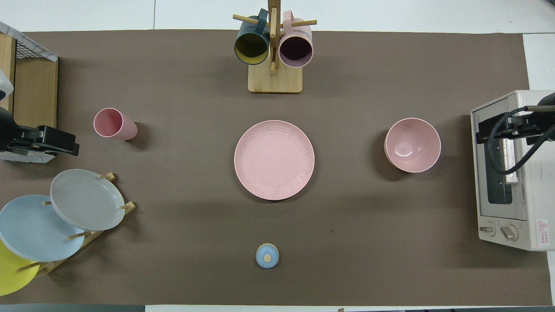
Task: Organize tableware
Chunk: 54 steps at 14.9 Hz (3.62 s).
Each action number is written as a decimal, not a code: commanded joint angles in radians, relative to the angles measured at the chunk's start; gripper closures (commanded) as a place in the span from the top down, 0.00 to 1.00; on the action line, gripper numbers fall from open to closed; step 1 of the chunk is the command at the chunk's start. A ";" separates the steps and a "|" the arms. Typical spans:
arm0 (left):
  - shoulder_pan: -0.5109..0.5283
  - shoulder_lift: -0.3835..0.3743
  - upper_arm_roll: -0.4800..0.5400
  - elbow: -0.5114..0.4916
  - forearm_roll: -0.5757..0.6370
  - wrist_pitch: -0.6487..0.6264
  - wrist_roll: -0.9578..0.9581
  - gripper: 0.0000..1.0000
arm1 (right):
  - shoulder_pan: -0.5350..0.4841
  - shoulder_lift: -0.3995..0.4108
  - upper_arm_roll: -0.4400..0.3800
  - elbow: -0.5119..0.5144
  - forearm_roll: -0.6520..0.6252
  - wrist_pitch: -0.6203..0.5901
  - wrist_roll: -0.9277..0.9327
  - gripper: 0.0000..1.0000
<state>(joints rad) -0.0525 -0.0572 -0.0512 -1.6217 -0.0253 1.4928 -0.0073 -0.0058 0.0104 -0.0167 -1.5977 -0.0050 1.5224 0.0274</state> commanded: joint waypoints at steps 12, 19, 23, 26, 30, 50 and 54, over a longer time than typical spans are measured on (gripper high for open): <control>0.002 -0.035 0.007 -0.030 0.013 -0.003 -0.008 1.00 | -0.006 -0.003 0.017 0.022 0.000 0.016 -0.006 1.00; 0.002 -0.035 0.007 -0.030 0.013 -0.003 -0.008 1.00 | -0.013 -0.018 0.017 0.018 0.002 0.007 -0.011 1.00; 0.000 -0.035 0.007 -0.030 0.013 -0.003 -0.008 1.00 | 0.067 -0.020 0.021 -0.102 0.003 0.186 -0.026 1.00; 0.000 -0.035 0.005 -0.030 0.013 -0.003 -0.008 1.00 | 0.122 0.103 0.024 -0.102 0.000 0.297 0.037 1.00; 0.002 -0.035 0.007 -0.030 0.013 -0.003 -0.008 1.00 | 0.188 0.165 0.024 -0.174 -0.010 0.410 0.146 1.00; 0.000 -0.035 0.007 -0.030 0.013 -0.003 -0.008 1.00 | 0.179 0.184 0.023 -0.482 -0.050 0.713 0.074 0.24; 0.002 -0.035 0.007 -0.030 0.013 -0.003 -0.008 1.00 | 0.187 0.197 0.023 -0.476 -0.098 0.697 0.068 0.00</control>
<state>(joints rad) -0.0478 -0.0672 -0.0486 -1.6280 -0.0253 1.4923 -0.0073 0.1882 0.2088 -0.0014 -2.0694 -0.0791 2.2172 0.1164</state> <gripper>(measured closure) 0.000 0.581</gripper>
